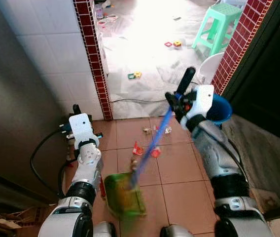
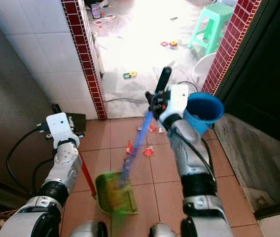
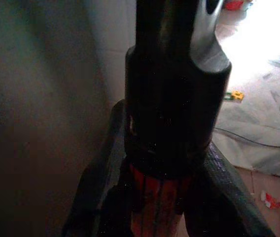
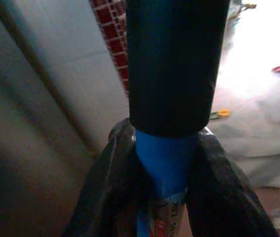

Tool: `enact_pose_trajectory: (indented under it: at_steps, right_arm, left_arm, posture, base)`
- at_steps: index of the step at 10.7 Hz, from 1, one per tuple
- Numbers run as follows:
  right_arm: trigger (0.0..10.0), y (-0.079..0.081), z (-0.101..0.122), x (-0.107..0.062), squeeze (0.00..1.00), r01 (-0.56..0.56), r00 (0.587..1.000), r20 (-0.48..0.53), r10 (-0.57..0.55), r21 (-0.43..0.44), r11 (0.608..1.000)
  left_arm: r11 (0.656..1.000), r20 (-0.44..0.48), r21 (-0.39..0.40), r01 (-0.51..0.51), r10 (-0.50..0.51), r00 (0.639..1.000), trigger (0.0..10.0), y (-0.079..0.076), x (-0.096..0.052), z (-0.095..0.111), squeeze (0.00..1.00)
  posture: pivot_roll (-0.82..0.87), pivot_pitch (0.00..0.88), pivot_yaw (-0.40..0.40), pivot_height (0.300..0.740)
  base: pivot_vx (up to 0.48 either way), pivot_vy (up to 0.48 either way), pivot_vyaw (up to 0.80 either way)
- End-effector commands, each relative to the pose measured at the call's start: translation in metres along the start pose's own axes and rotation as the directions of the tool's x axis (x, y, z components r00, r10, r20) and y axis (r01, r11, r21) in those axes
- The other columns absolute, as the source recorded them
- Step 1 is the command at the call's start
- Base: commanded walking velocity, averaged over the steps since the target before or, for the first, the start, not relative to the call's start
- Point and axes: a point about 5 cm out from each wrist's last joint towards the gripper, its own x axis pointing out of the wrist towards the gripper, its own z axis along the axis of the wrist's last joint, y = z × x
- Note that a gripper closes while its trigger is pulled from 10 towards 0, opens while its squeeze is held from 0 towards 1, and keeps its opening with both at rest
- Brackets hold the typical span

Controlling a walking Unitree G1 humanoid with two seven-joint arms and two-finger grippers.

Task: Sweep floor

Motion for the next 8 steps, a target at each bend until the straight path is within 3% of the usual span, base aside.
enact_pose_trajectory:
  at_steps: [1, 3, 7, 8]
  right_arm:
    - [10.0, 0.005, 0.033, 0.004, 0.0, -0.027, 0.99, 0.137, 0.034, -0.053, 0.998]
    - [10.0, 0.001, 0.052, 0.003, 0.0, 0.014, 0.977, 0.208, 0.036, -0.236, 0.972]
    - [10.0, -0.005, 0.067, -0.001, 0.0, 0.119, 0.954, 0.3, 0.022, -0.443, 0.889]
    - [10.0, -0.009, 0.063, -0.002, 0.0, 0.133, 0.958, 0.287, 0.0, -0.441, 0.888]
  left_arm:
    - [1.0, -0.074, 0.014, 0.024, -0.023, 0.997, 10.0, -0.004, -0.005, -0.013, 0.0]
    - [1.0, -0.074, 0.014, 0.022, -0.021, 0.997, 10.0, -0.003, -0.005, -0.014, 0.0]
    - [1.0, -0.07, 0.019, 0.02, -0.019, 0.997, 10.0, -0.002, -0.005, -0.014, 0.0]
    - [1.0, -0.057, 0.017, 0.02, -0.019, 0.998, 10.0, -0.001, -0.004, -0.012, 0.0]
  posture:
    - [-0.15, 0.071, 0.036, 0.74]
    - [-0.15, 0.075, 0.033, 0.74]
    - [-0.15, 0.077, 0.034, 0.74]
    - [-0.15, 0.077, 0.033, 0.74]
  base:
    - [0.0, 0.0, 0.0]
    - [0.0, 0.0, 0.0]
    - [0.0, 0.0, 0.0]
    - [0.0, 0.0, 0.0]
